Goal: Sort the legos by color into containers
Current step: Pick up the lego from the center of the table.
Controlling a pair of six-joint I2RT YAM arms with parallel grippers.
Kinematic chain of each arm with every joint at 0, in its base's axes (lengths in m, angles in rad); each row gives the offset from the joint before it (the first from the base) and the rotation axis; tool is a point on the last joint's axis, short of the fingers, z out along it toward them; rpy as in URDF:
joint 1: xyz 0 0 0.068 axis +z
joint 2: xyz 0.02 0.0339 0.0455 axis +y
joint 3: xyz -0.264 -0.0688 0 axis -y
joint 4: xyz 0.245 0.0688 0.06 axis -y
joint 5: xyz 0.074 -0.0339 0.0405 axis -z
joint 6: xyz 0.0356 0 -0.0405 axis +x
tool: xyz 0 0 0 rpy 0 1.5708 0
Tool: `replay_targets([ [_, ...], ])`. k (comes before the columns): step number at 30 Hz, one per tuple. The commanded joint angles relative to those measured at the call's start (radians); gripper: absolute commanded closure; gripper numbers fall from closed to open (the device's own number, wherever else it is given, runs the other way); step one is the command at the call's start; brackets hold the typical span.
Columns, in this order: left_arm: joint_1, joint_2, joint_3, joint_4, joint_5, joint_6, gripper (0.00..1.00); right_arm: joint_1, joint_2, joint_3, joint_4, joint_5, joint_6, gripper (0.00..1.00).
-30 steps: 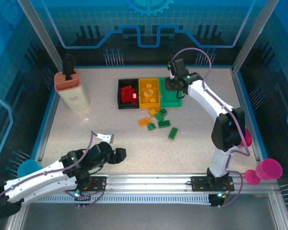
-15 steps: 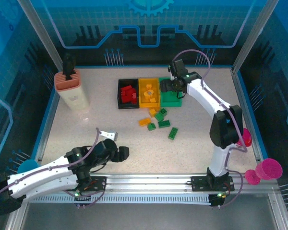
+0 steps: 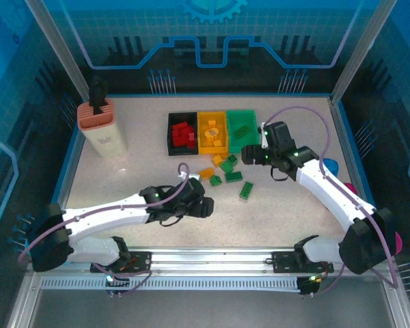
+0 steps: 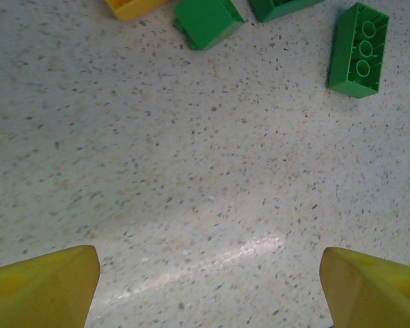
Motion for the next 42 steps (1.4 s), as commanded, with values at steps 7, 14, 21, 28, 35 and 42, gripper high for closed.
replay_targets([
  [7, 0.119, 0.265, 0.185, 0.020, 0.129, 0.010, 0.18, 0.030, -0.228, -0.283, 0.074, -0.043, 0.130, 0.15],
  [14, 0.140, 0.441, 0.305, 0.018, 0.133, -0.005, 0.26, 0.032, -0.323, -0.417, 0.085, -0.055, 0.172, 0.16],
  [21, 0.193, 0.538, 0.389, 0.007, 0.142, -0.024, 0.33, 0.030, -0.403, -0.475, 0.069, -0.046, 0.184, 0.17],
  [28, 0.241, 0.630, 0.473, -0.023, 0.157, -0.003, 0.39, 0.029, -0.429, -0.518, 0.087, -0.061, 0.204, 0.17],
  [35, 0.260, 0.687, 0.529, -0.041, 0.162, 0.016, 0.43, 0.031, -0.438, -0.543, 0.100, -0.069, 0.212, 0.18],
  [42, 0.274, 0.712, 0.549, -0.067, 0.161, 0.031, 0.57, 0.029, -0.443, -0.553, 0.102, -0.060, 0.211, 0.18],
])
